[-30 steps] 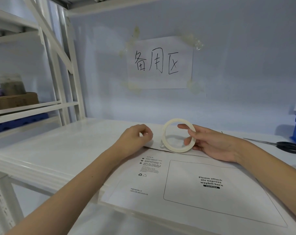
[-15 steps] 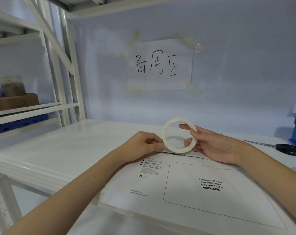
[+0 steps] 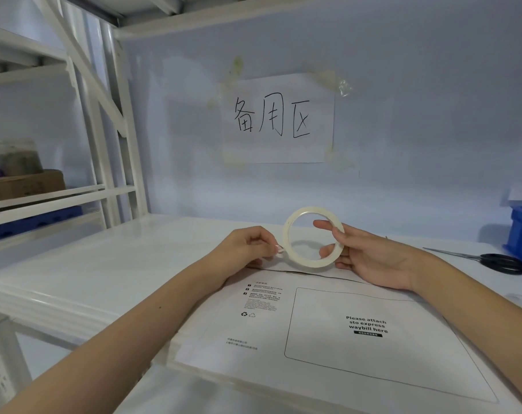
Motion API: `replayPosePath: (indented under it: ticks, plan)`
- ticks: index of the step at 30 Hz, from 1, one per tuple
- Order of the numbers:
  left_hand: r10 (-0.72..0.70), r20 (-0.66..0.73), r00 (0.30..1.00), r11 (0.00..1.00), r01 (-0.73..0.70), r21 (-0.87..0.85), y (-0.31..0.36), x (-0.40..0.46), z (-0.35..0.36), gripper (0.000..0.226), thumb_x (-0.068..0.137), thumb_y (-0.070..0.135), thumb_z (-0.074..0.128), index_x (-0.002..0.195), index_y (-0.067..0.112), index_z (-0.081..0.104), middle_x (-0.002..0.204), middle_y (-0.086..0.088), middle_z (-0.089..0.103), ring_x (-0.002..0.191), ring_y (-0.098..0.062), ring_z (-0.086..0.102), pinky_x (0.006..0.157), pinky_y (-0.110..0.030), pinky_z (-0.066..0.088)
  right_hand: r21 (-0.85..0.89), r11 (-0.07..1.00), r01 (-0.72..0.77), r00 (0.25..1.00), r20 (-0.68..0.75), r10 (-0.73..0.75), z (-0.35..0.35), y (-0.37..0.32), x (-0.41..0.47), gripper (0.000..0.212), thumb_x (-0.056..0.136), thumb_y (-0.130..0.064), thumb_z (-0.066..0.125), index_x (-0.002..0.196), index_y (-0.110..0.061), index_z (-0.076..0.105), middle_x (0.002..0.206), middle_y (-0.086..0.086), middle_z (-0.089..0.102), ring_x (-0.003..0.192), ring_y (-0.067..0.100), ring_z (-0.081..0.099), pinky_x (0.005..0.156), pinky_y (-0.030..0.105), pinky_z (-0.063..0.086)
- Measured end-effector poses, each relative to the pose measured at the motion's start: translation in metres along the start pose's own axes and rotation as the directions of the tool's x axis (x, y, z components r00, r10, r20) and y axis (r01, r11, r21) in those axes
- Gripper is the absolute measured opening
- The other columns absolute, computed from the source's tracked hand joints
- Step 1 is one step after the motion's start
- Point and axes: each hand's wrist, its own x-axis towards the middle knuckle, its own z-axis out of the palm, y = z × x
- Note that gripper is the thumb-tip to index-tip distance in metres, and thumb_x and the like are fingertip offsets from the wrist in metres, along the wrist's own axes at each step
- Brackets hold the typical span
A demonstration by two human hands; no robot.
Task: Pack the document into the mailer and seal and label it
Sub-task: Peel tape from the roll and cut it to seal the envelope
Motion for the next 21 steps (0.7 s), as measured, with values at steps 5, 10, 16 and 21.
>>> replayPosePath:
  ticks: [5, 10, 16, 21]
  plan:
    - [-0.041, -0.019, 0.999, 0.996, 0.039, -0.076, 0.003, 0.000, 0.000, 0.004, 0.089, 0.010, 0.068, 0.088, 0.012, 0.064, 0.104, -0.008, 0.076, 0.081, -0.015, 0.065, 0.076, -0.027, 0.048, 0.011, 1.000, -0.008, 1.000, 0.001, 0.008, 0.000, 0.000, 0.001, 0.043, 0.090, -0.036, 0.054, 0.133, -0.031, 0.057, 0.094, 0.006, 0.069, 0.095, 0.019, 0.058, 0.094, 0.034, 0.030]
    - [-0.096, -0.147, 0.984, 0.953, 0.048, -0.299, 0.005, -0.001, -0.008, 0.019, 0.089, 0.000, 0.064, 0.080, 0.014, 0.054, 0.098, -0.014, 0.076, 0.071, -0.019, 0.067, 0.066, -0.023, 0.055, 0.027, 1.000, -0.008, 1.000, -0.010, 0.008, -0.003, 0.000, 0.000, 0.045, 0.089, -0.036, 0.056, 0.133, -0.029, 0.057, 0.093, 0.007, 0.069, 0.099, 0.022, 0.058, 0.101, 0.036, 0.032]
    - [-0.014, -0.033, 0.999, 0.985, 0.009, -0.170, 0.005, -0.005, -0.004, 0.016, 0.093, 0.003, 0.058, 0.108, 0.008, 0.061, 0.102, -0.011, 0.075, 0.081, -0.021, 0.065, 0.086, -0.032, 0.056, 0.054, 0.998, -0.010, 1.000, -0.015, 0.011, -0.002, 0.000, -0.002, 0.047, 0.088, -0.034, 0.056, 0.135, -0.026, 0.056, 0.091, 0.010, 0.070, 0.101, 0.024, 0.061, 0.116, 0.041, 0.027]
    - [0.001, 0.096, 0.995, 0.980, -0.020, 0.197, 0.002, -0.006, 0.007, 0.019, 0.096, 0.030, 0.059, 0.109, 0.018, 0.067, 0.094, 0.003, 0.075, 0.080, -0.011, 0.067, 0.081, -0.024, 0.052, 0.052, 0.999, -0.002, 1.000, -0.013, 0.003, -0.001, -0.001, -0.002, 0.043, 0.088, -0.034, 0.056, 0.131, -0.028, 0.058, 0.091, 0.010, 0.070, 0.106, 0.026, 0.058, 0.119, 0.045, 0.022]
